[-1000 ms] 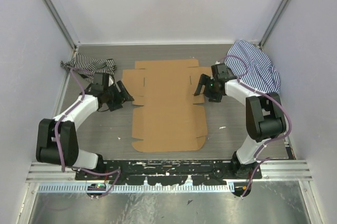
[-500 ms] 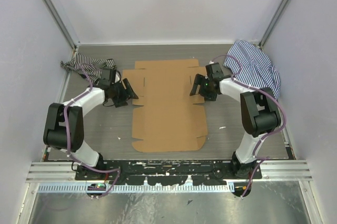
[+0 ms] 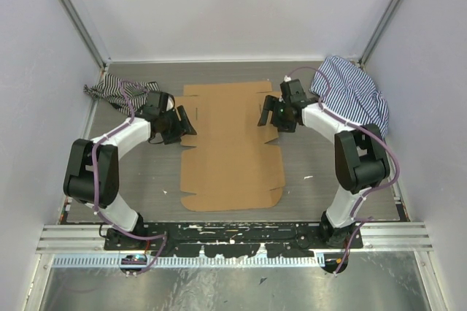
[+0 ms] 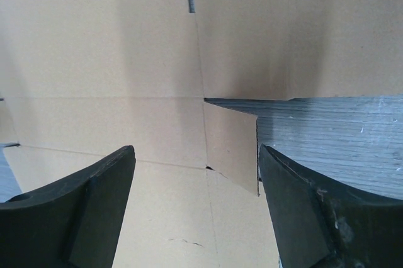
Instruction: Fold the paper box
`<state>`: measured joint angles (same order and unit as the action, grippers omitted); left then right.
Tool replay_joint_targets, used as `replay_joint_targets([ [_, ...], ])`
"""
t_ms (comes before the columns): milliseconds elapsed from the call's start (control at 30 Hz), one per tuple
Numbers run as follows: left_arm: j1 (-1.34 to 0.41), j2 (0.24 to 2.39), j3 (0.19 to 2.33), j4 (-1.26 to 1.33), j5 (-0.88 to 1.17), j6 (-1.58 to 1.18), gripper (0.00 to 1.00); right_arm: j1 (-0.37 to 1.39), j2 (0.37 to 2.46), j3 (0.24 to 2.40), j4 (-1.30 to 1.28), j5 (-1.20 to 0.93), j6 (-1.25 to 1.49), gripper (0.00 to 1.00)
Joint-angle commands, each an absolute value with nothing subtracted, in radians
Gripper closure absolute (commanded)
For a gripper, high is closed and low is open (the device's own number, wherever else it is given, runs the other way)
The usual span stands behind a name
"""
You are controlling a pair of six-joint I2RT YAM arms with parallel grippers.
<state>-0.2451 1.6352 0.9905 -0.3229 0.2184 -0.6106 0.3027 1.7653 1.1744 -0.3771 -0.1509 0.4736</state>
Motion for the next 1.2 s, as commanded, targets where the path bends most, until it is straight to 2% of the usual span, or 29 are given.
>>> replay_joint_targets([
  [0,-0.250,1.630,1.018,-0.325,0.211,-0.597,0.28,0.322,1.700,1.244,-0.383,-0.153,0.468,0.16],
  [533,-0.257,1.634,0.999,-0.318,0.221,-0.598,0.28,0.450,1.830,1.336,-0.367,-0.180,0.484,0.17],
  [667,-0.257,1.634,1.002,-0.329,0.219,-0.596,0.28,0.465,1.835,1.344,-0.388,-0.077,0.480,0.20],
  [833,-0.258,1.633,1.001,-0.333,0.213,-0.593,0.28,0.465,1.776,1.352,-0.473,0.088,0.502,0.14],
  [1000,-0.257,1.640,1.021,-0.351,0.212,-0.592,0.28,0.451,1.744,1.314,-0.520,0.162,0.544,0.03],
  [1167,-0.257,1.630,1.029,-0.365,0.208,-0.591,0.28,0.392,1.729,1.243,-0.505,0.152,0.588,0.02],
])
